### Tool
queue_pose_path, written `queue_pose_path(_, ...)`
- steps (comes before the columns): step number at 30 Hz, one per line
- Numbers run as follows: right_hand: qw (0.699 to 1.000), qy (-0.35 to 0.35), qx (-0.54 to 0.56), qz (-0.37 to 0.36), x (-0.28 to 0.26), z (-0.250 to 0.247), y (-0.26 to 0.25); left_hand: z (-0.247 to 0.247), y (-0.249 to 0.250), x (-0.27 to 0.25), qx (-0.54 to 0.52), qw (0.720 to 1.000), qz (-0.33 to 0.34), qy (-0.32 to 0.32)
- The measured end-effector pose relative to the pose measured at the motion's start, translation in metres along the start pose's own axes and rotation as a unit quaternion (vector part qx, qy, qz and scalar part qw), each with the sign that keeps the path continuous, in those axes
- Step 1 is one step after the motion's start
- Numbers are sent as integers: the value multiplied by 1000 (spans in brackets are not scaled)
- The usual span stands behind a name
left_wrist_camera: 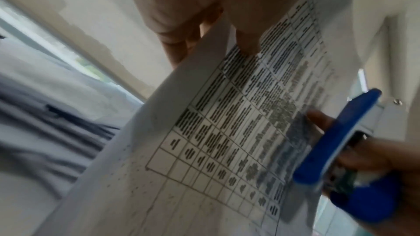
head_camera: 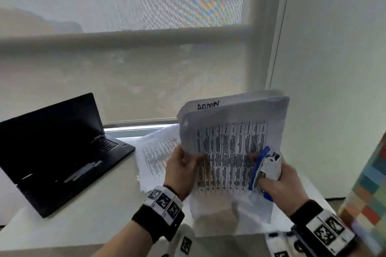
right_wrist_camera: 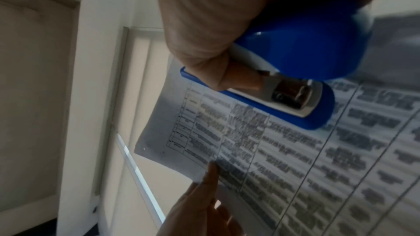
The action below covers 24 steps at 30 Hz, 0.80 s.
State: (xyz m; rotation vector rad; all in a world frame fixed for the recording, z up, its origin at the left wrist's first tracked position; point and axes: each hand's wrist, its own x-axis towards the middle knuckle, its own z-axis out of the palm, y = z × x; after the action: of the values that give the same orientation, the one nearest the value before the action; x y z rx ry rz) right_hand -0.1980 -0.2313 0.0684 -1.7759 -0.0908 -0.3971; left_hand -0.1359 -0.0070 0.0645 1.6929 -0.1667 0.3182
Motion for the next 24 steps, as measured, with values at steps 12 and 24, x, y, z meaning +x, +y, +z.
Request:
queue_pose_path(12, 995, 17, -25, -90, -6, -3, -21, 8, 27, -1, 13, 998, 61, 27)
queue_pose_path(24, 988, 71, -2, -134, 4, -7, -41, 8, 51, 5, 10, 982, 187, 17)
